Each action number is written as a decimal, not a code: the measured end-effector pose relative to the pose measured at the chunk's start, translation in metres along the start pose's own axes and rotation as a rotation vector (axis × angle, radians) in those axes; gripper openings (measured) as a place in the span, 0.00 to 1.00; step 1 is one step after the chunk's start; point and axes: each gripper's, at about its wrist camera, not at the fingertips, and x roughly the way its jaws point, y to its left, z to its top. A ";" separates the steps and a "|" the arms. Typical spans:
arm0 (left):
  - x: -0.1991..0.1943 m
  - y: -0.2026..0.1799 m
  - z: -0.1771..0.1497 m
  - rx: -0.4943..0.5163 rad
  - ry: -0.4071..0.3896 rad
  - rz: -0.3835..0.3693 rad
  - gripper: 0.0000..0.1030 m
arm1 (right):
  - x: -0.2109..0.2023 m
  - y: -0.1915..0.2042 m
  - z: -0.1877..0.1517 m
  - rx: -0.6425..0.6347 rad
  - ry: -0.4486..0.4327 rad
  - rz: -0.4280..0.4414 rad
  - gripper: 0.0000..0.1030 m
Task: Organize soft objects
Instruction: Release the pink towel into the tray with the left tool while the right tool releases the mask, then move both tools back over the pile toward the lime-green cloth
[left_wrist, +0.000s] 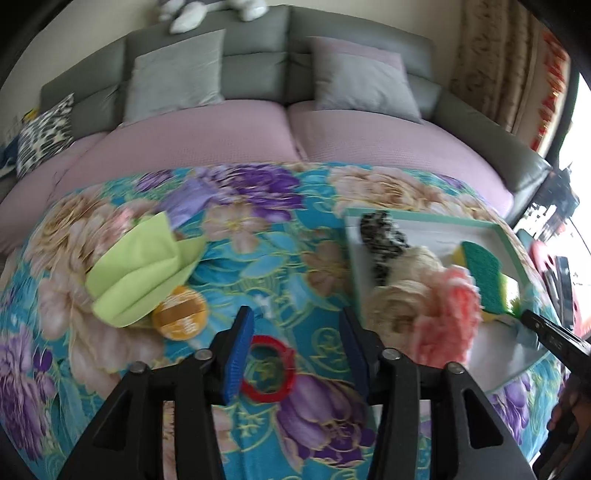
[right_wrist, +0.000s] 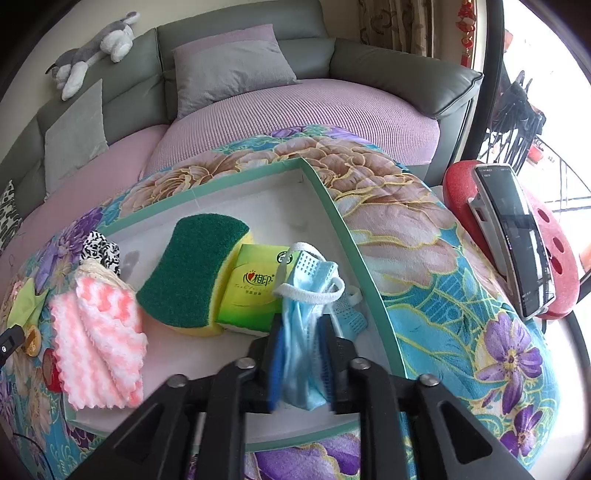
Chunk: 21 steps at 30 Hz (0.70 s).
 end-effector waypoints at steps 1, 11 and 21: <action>0.001 0.002 0.000 -0.009 0.001 0.006 0.54 | 0.000 0.001 0.000 -0.007 0.003 -0.012 0.65; 0.010 0.014 -0.002 -0.024 0.016 0.085 0.86 | -0.013 0.012 0.005 -0.060 -0.047 -0.068 1.00; 0.006 0.039 -0.003 -0.080 -0.022 0.161 0.94 | -0.021 0.029 0.007 -0.083 -0.086 -0.026 1.00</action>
